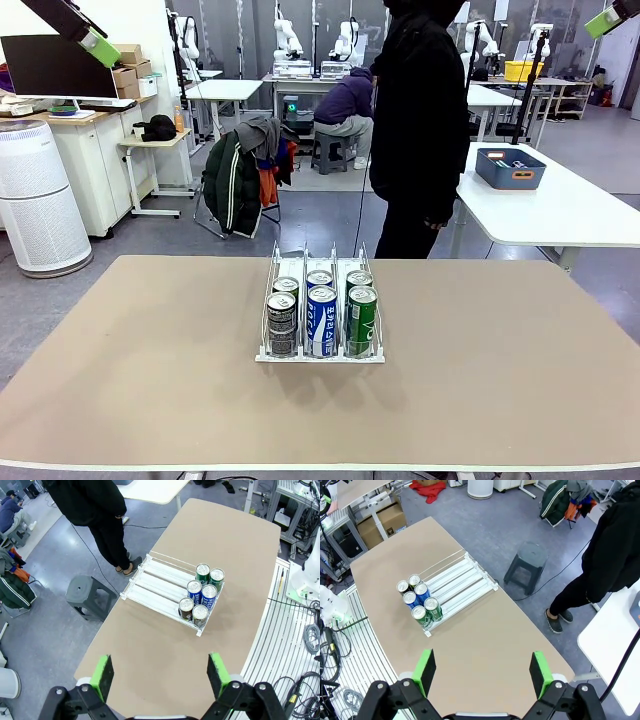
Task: Fill the beverage cans into the dispenser.
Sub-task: Pick up the Ionic drink handed by the human.
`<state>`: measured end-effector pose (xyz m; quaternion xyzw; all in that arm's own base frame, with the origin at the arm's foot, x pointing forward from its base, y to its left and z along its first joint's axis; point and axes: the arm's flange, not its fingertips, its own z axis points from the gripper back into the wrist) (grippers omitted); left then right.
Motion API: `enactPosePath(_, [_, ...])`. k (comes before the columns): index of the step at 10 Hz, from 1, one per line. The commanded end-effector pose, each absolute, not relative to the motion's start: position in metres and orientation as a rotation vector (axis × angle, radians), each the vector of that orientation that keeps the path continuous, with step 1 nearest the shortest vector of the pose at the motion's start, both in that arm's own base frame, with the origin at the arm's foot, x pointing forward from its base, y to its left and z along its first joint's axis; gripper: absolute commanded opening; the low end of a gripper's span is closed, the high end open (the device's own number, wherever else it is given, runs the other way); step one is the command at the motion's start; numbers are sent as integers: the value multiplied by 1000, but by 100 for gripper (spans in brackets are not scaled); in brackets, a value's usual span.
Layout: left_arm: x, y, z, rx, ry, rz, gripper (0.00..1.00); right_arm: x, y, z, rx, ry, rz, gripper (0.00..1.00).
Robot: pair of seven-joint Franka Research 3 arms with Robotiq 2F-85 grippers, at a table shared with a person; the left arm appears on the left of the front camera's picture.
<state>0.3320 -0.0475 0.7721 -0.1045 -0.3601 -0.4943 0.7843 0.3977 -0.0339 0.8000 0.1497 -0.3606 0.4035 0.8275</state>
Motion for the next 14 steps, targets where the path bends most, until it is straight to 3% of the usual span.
enactPosePath(1, [331, -48, 772, -234, -769, -1061, 100, 397, -34, 800, 316, -764, 858, 100])
enactPosePath(14, [331, -48, 772, -234, -769, -1061, 100, 397, -34, 800, 316, -764, 858, 100])
